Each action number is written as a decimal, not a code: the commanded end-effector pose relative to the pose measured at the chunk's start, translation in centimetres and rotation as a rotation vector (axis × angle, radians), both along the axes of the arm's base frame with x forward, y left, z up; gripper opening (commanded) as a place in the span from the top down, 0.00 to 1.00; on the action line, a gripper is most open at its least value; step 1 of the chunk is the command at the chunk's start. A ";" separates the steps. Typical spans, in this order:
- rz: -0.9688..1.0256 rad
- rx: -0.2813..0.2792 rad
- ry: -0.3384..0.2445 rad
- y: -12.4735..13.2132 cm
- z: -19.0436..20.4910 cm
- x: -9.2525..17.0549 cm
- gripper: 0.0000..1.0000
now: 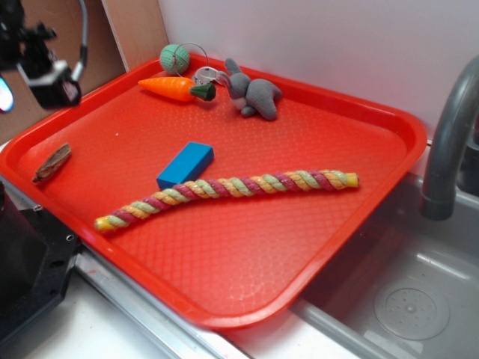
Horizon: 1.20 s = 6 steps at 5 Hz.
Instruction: Grab the wood chip.
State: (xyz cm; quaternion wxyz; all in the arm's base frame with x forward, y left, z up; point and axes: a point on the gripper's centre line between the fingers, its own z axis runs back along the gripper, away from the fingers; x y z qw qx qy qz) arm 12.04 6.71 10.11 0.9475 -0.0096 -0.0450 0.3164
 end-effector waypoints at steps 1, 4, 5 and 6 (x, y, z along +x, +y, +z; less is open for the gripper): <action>-0.008 0.052 0.050 2.8 -3.9 0.3 0.00; -0.075 0.027 0.082 3.9 -7.9 0.0 0.00; -0.111 0.027 0.098 3.9 -8.4 0.6 0.00; -0.140 0.037 0.127 4.0 -8.5 0.2 0.00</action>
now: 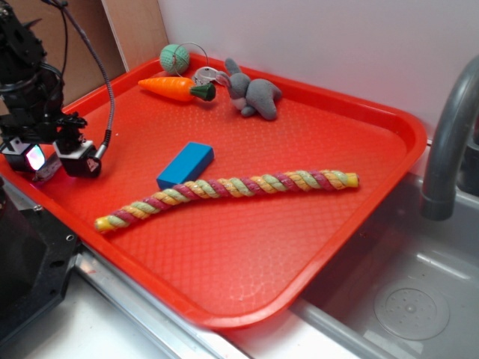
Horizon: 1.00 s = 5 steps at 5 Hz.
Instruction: Grab the wood chip.
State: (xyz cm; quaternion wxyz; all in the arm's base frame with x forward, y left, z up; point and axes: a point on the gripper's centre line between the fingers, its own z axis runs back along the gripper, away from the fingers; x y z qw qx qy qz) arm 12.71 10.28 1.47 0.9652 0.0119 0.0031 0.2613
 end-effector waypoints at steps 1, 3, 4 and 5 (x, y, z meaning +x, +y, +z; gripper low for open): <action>-0.010 0.010 0.006 0.5 0.3 -0.5 1.00; 0.008 -0.035 -0.048 0.4 0.2 -0.1 1.00; -0.110 -0.147 -0.127 0.3 1.7 0.5 1.00; -0.324 -0.075 -0.112 -0.4 6.8 2.2 1.00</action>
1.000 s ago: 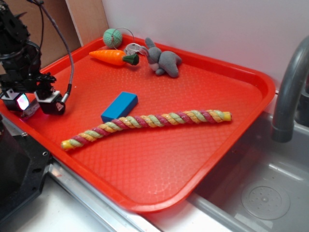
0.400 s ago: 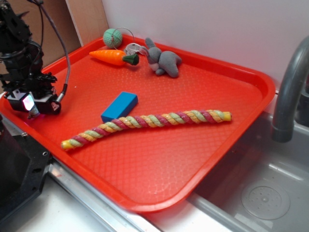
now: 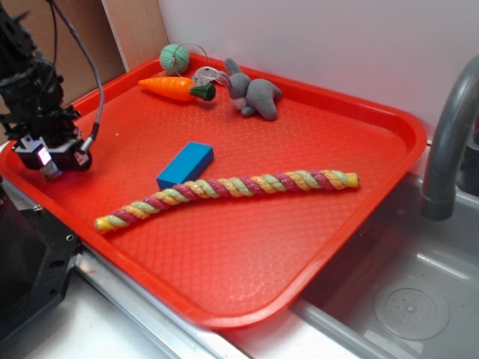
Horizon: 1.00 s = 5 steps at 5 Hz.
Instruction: Grab the wood chip.
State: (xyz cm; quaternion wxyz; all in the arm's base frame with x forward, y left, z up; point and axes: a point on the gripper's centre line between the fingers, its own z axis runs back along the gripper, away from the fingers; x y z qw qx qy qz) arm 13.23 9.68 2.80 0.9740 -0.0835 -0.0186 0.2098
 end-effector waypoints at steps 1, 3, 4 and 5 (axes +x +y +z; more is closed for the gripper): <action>-0.365 0.176 -0.012 -4.2 10.4 1.8 1.00; -0.599 0.145 -0.142 -7.8 18.9 5.0 1.00; -0.606 0.151 -0.151 -8.2 19.3 5.2 1.00; -0.555 0.172 -0.170 -7.6 18.4 2.7 1.00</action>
